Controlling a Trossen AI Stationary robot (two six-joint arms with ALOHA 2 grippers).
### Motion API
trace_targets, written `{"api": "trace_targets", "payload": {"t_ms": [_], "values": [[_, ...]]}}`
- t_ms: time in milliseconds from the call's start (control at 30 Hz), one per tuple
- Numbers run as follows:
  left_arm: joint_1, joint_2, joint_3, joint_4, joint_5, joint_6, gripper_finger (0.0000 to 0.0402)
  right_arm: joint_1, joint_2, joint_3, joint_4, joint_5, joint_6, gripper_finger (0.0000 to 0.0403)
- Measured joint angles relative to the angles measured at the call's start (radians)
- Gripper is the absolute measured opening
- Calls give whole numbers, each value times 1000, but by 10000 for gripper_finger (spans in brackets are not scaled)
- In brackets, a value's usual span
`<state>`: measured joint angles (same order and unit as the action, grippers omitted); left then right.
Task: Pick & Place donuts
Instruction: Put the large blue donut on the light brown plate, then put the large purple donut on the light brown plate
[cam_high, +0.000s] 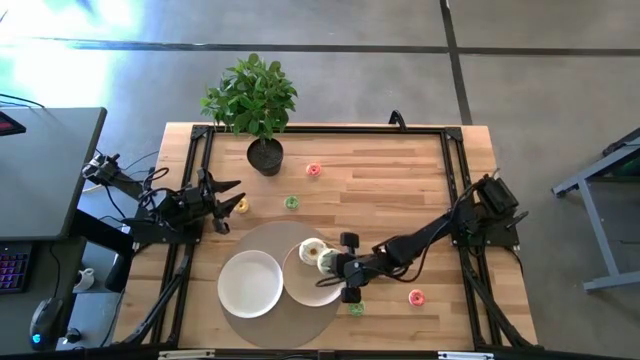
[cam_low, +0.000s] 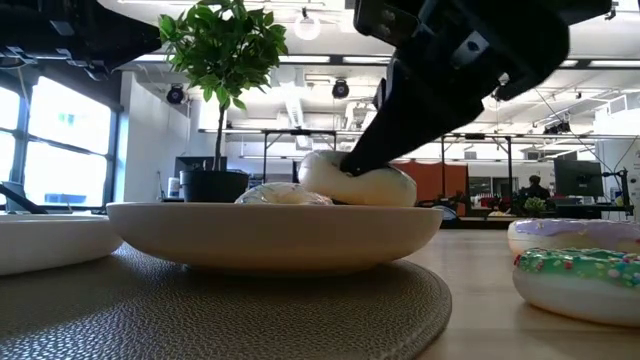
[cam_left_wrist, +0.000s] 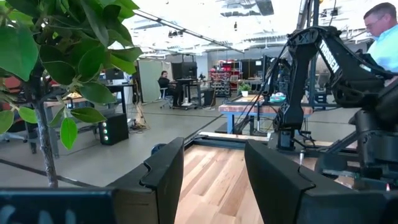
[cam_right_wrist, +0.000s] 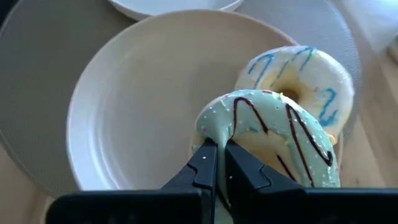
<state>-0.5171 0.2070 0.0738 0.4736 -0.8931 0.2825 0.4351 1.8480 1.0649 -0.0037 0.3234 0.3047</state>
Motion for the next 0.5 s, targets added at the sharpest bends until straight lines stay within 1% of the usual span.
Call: {"api": "trace_targets", "payload": {"t_ms": [133, 367, 467, 500], "values": [[0, 0, 0, -6, 0, 0, 168, -2, 1, 0, 1, 36, 6, 32], [0, 0, 0, -6, 0, 0, 168, 0, 2, 0, 20, -3, 12, 100], [0, 0, 0, -6, 0, -1, 168, 5, 1, 0, 45, -33, 62, 126], [0, 0, 0, -6, 0, -4, 168, 5, -1, 0, 52, -66, 84, 132]]}}
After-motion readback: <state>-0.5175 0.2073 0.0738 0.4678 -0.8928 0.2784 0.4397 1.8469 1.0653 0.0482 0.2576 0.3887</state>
